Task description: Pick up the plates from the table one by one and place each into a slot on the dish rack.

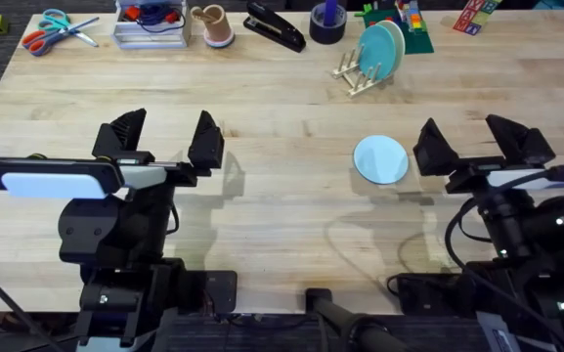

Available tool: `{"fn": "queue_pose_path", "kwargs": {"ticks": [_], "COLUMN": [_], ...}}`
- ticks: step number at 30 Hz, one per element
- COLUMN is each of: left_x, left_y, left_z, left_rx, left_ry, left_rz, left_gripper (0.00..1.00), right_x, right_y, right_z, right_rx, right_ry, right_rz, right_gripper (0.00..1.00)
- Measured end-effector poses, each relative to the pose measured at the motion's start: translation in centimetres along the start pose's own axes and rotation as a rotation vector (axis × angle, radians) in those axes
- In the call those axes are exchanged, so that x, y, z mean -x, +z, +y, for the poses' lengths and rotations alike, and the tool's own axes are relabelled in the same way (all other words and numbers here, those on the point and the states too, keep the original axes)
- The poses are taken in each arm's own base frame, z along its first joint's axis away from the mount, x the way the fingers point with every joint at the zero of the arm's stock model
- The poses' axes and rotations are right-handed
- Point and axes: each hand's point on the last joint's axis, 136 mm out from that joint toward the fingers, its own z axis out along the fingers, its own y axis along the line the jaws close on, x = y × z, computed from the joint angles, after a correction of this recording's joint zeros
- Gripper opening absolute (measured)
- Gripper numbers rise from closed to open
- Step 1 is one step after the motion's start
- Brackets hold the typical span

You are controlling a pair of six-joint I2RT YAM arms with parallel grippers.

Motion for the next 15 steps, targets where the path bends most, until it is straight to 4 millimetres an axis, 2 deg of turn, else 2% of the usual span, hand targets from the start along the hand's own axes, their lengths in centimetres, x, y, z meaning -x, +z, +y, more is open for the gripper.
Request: {"fn": "queue_pose_path", "kwargs": {"ticks": [15], "left_x": [0.16], "left_y": [-0.01], "left_z": [0.01], "left_rx": [0.001], "left_ry": [0.0], "left_rz": [-0.005], "left_gripper": [0.994], "right_x": [0.68], "right_y": [-0.01], "right_z": [0.06], "right_rx": [0.004], "right_ry": [0.0], "right_rz": [-0.028], "right_gripper": [0.995]}}
